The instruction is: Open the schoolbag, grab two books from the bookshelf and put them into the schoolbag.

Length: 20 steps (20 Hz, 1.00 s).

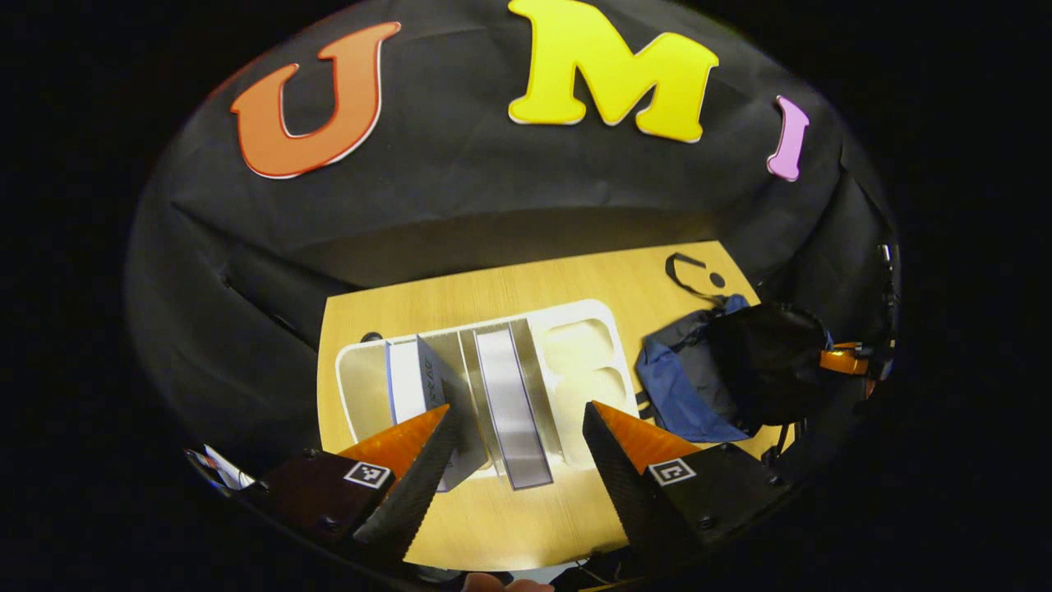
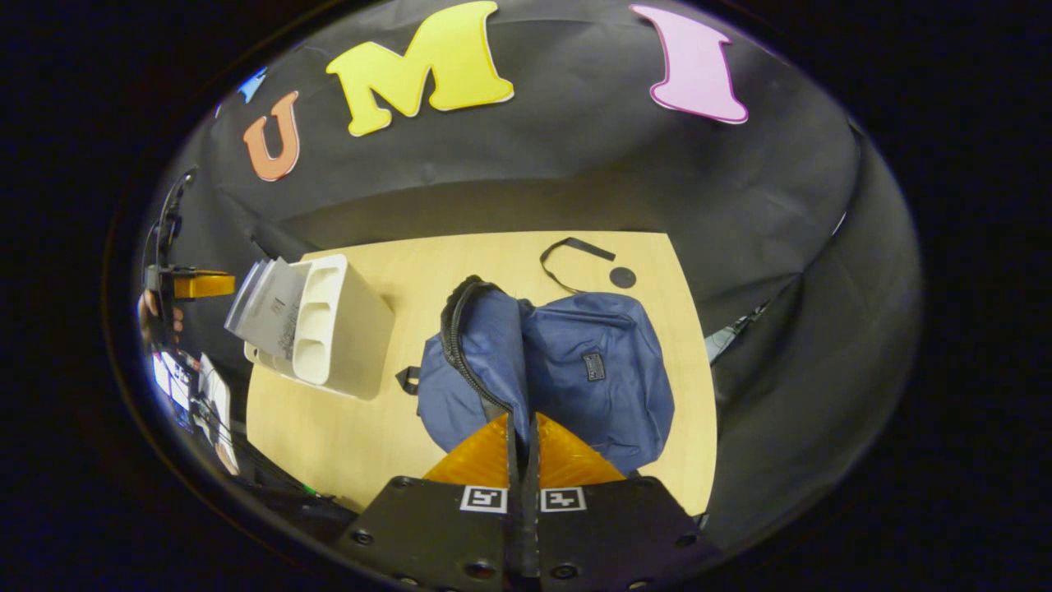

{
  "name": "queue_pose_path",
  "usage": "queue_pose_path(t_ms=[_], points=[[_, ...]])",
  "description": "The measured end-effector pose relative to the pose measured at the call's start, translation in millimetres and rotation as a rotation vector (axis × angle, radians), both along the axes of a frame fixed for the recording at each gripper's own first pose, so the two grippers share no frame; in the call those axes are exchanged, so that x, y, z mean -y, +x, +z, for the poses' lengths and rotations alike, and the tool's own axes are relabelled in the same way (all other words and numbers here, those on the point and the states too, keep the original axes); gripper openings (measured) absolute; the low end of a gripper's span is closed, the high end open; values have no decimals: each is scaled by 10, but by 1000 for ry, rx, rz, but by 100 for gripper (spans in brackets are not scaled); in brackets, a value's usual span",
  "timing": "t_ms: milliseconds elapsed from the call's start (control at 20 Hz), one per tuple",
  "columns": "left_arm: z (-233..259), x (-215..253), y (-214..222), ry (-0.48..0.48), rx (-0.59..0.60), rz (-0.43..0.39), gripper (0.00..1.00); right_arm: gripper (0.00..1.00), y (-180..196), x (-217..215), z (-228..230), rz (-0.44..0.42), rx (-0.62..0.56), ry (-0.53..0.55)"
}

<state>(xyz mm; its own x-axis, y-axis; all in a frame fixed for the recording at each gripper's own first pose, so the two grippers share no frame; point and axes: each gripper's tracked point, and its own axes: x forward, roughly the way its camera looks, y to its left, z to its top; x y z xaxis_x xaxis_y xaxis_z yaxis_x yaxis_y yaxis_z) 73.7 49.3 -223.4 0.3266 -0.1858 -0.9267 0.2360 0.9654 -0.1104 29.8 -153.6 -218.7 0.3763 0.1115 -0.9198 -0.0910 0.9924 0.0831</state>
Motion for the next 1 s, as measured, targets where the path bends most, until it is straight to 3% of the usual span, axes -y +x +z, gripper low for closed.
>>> queue_pose_path(t_ms=[450,700,750,800,1000], points=[[-576,55,-157,23,-366,51,98,0,4,-6,-32,17,-9,23],[-738,47,-153,21,-420,101,97,0,-20,35,-40,11,-18,33],[-758,35,-147,27,-423,101,92,0,-16,32,-43,12,-19,34],[-774,36,-129,32,-425,101,95,0,-10,33,-52,13,-19,35],[-811,38,-120,48,-444,106,78,0,-2,8,-53,21,-24,41]])
